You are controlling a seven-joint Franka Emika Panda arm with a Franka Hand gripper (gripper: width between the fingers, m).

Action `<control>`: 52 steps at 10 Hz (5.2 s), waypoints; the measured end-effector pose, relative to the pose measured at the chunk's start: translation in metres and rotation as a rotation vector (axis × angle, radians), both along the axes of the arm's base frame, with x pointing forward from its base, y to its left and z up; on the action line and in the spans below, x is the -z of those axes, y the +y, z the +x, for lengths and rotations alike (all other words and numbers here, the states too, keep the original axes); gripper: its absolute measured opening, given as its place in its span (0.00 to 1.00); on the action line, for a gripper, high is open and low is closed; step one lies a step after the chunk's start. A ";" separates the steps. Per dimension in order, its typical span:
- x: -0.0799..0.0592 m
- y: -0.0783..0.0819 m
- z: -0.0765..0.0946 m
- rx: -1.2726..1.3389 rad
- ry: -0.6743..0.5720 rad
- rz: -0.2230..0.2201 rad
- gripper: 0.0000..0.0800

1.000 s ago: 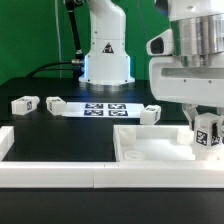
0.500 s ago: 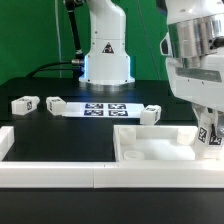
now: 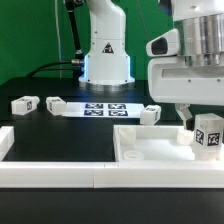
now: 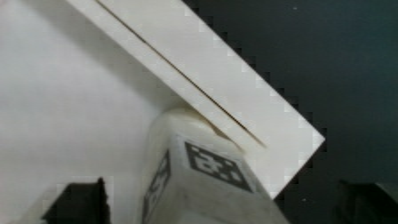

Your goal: Assemble square table

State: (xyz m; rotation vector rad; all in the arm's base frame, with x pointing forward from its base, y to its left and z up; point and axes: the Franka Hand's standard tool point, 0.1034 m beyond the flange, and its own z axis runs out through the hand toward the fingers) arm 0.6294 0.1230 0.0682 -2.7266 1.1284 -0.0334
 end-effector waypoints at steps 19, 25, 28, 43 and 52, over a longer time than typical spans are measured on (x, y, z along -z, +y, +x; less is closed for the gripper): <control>0.000 -0.006 0.001 0.058 0.007 -0.065 0.36; 0.001 -0.004 -0.002 0.551 0.093 0.032 0.36; 0.001 -0.001 -0.001 0.924 0.160 0.113 0.36; -0.033 0.002 -0.005 1.095 0.170 0.168 0.81; -0.031 -0.013 -0.053 0.879 0.141 0.121 0.81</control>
Offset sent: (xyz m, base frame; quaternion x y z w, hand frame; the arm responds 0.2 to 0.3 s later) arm 0.0016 -0.0151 0.0039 -0.0652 0.0256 -0.3720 0.9256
